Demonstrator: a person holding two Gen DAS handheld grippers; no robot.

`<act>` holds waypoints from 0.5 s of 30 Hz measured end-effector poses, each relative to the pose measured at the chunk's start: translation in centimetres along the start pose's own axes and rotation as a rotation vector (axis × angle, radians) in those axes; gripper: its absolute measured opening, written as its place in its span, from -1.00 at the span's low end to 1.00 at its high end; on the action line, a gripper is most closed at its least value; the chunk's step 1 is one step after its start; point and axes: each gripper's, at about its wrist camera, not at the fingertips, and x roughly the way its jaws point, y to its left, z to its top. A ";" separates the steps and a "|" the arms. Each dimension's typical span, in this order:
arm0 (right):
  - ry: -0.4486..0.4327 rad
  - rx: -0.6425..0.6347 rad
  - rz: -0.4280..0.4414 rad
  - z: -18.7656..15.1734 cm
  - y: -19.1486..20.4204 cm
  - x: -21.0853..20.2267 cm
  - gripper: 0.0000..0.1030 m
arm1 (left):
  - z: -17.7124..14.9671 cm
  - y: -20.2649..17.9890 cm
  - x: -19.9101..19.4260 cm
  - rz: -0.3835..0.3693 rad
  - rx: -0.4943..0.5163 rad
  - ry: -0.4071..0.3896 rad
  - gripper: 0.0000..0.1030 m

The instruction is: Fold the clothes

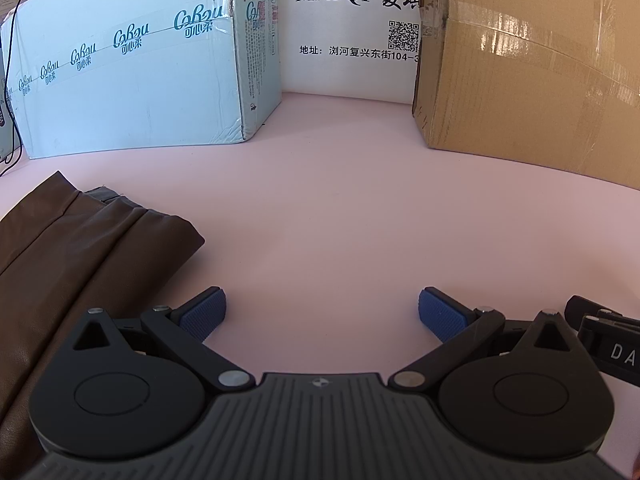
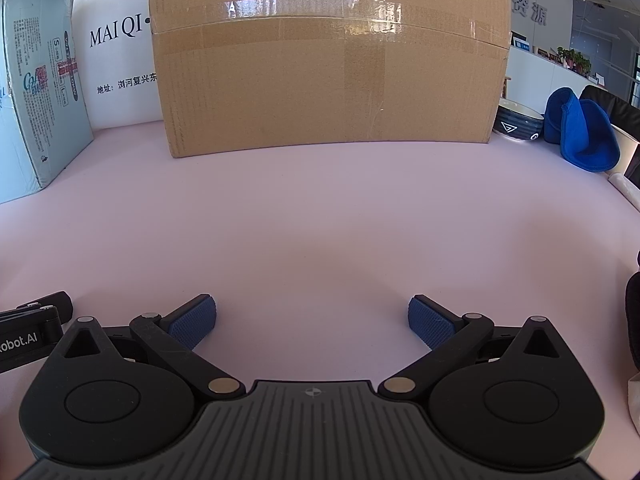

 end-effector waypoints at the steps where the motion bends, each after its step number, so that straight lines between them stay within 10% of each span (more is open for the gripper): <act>1: 0.000 0.001 0.001 0.0 0.0 0.0 1.00 | 0.0 -0.1 0.0 0.002 0.003 0.000 1.00; 15: 0.001 0.000 0.000 0.0 0.1 0.0 1.00 | -0.1 0.1 0.1 0.000 0.000 0.000 1.00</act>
